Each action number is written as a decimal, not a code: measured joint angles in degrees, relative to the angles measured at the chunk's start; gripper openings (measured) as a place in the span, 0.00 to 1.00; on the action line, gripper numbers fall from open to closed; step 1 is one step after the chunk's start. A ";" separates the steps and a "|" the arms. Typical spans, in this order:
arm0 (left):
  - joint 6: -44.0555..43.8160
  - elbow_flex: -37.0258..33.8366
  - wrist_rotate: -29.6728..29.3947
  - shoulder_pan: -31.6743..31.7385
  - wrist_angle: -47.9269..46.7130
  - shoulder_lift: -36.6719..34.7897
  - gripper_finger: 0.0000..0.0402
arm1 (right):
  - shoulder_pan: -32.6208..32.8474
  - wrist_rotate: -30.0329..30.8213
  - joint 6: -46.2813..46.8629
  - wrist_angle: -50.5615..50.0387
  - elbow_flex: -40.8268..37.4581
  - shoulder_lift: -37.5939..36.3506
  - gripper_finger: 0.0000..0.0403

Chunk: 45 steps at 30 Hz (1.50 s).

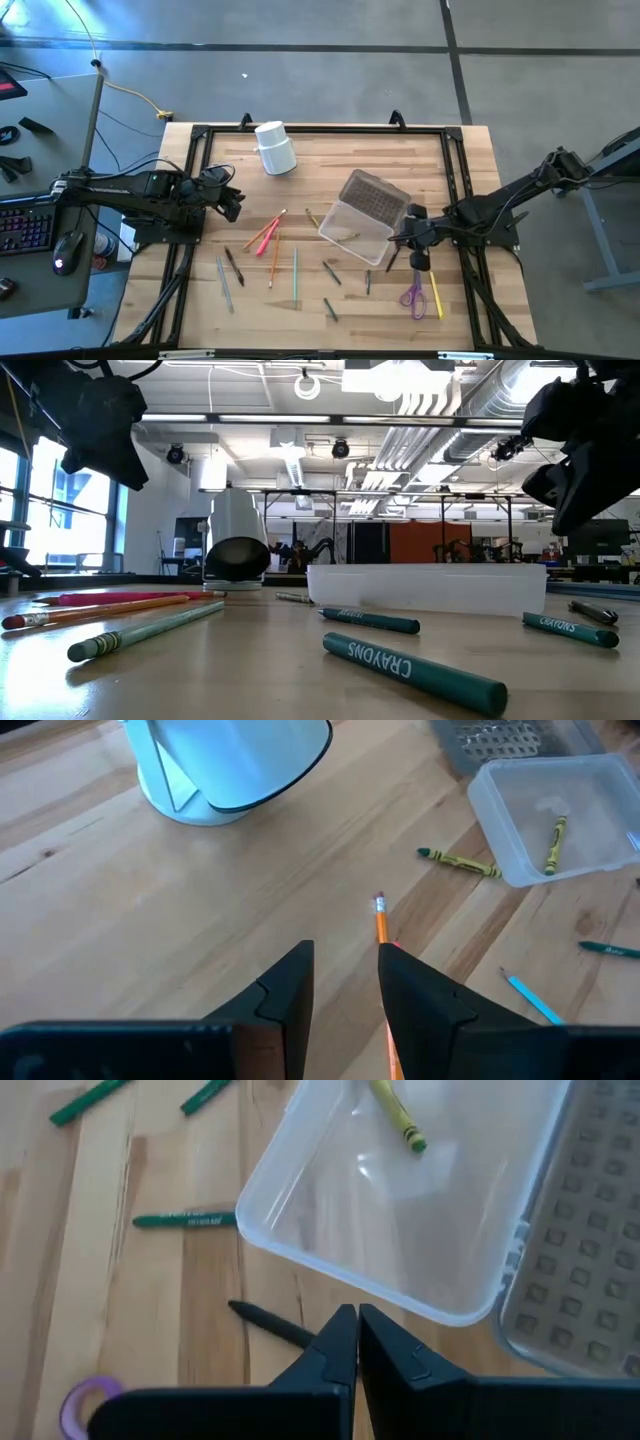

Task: Pick & place school supplies into a supply box
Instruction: Put the right black pen into the supply box

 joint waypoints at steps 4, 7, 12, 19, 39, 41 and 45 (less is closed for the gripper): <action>0.00 0.00 0.30 -0.01 -0.03 0.01 0.37 | 0.44 -1.33 0.55 -1.17 0.00 0.01 0.03; 0.00 0.00 0.31 0.00 0.00 0.02 0.37 | 0.42 -2.05 5.22 -1.30 0.00 0.01 0.09; 0.00 0.00 0.32 -0.01 0.00 0.00 0.37 | 0.42 -2.98 9.40 -1.37 0.00 0.01 0.25; 0.00 0.00 0.33 0.00 0.00 0.02 0.37 | 0.40 -0.46 -5.83 -1.36 0.00 0.16 0.32; 0.00 0.00 0.35 -0.01 0.02 0.02 0.37 | 0.16 -5.26 -23.73 7.80 0.35 23.60 0.32; 0.00 0.00 0.34 0.00 0.00 0.01 0.37 | 0.22 -4.01 -23.24 7.83 0.40 24.14 0.32; 0.00 0.00 0.35 -0.01 0.04 0.01 0.37 | 0.21 -3.47 -23.05 8.35 0.20 23.70 0.27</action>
